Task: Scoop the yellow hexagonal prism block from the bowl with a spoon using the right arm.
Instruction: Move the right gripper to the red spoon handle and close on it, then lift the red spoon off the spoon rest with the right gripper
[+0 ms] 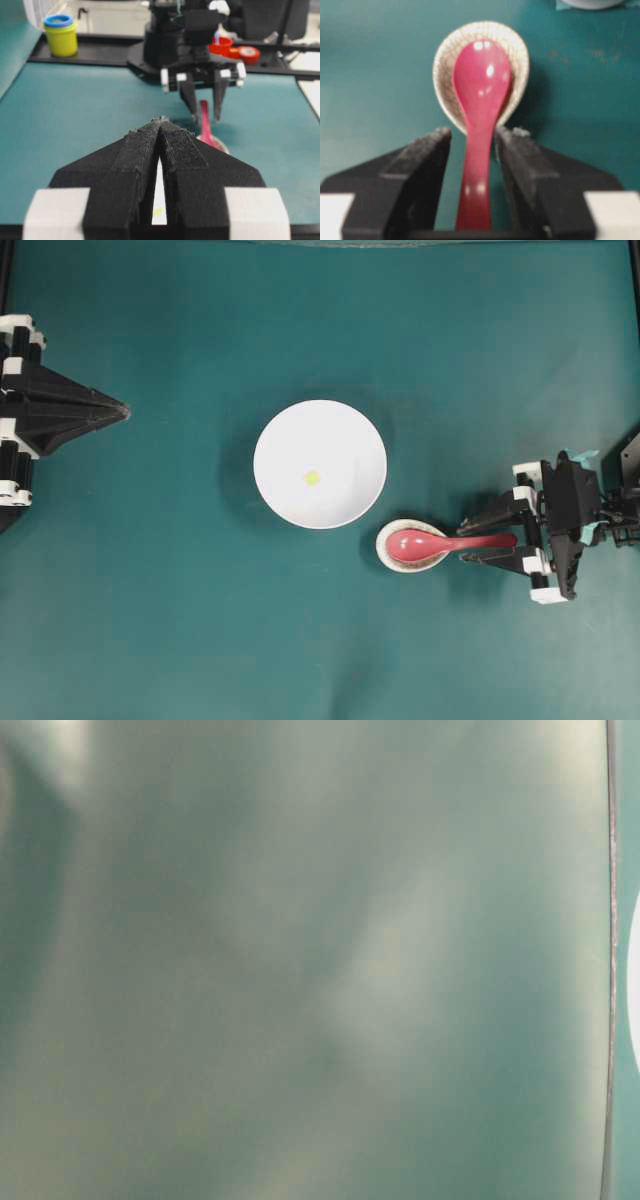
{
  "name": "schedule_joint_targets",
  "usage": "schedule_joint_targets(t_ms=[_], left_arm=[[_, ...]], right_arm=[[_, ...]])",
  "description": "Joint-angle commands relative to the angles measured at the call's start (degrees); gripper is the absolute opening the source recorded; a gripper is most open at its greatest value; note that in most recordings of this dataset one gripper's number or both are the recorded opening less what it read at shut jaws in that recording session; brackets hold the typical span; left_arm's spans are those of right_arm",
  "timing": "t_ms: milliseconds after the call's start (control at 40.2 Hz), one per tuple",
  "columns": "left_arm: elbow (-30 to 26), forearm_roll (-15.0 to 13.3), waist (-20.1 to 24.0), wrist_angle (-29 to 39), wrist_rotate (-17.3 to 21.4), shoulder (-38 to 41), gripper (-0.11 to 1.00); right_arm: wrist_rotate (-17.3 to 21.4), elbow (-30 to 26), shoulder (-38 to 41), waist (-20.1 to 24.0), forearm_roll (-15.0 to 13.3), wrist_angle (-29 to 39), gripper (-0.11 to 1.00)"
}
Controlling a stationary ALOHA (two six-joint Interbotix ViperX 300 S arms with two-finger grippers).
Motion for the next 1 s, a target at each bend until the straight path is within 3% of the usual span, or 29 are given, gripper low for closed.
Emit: schedule_joint_targets(t_ms=[0, 672, 772, 896, 971], left_arm=[[-1.2, 0.2, 0.1, -0.4, -0.1, 0.4, -0.01], [-1.2, 0.2, 0.1, -0.3, 0.0, 0.4, -0.01], [-1.1, 0.2, 0.2, -0.3, -0.1, 0.4, -0.01], [-1.1, 0.2, 0.1, -0.2, -0.1, 0.4, -0.01], [-1.1, 0.2, 0.2, -0.1, -0.1, 0.4, -0.01]], right_arm=[[0.1, -0.6, 0.5, 0.4, 0.2, -0.8, 0.48], [0.0, -1.0, 1.4, 0.4, 0.3, -1.2, 0.46], [0.0, -1.1, 1.4, 0.3, 0.3, -1.2, 0.40], [0.0, -1.5, 1.2, 0.3, 0.4, -1.5, 0.24], [0.0, -1.9, 0.6, 0.3, 0.3, -1.7, 0.23]])
